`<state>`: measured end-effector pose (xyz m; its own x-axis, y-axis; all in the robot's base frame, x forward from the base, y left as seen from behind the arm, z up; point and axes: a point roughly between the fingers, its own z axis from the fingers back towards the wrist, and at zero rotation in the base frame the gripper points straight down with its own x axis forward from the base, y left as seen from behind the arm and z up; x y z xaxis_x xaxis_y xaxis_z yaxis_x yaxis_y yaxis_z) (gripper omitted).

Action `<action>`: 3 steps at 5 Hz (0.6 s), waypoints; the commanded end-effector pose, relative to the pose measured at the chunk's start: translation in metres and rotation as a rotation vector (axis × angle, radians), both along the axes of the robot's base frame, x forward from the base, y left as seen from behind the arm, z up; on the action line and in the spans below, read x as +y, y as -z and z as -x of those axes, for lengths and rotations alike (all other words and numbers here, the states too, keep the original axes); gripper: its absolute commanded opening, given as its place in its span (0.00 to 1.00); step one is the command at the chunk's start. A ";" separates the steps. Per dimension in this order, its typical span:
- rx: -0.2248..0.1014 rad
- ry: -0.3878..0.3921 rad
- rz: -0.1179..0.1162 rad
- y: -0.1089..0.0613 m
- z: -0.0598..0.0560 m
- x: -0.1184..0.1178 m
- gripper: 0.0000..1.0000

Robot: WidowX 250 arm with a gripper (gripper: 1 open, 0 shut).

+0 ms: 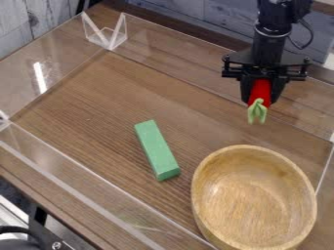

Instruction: Move the red object to the right side of the table

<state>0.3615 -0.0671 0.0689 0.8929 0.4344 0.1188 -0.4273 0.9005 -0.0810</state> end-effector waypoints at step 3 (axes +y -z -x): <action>-0.068 -0.027 0.002 -0.020 -0.016 0.018 1.00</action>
<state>0.3655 -0.0515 0.0577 0.8872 0.4498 0.1024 -0.4459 0.8931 -0.0592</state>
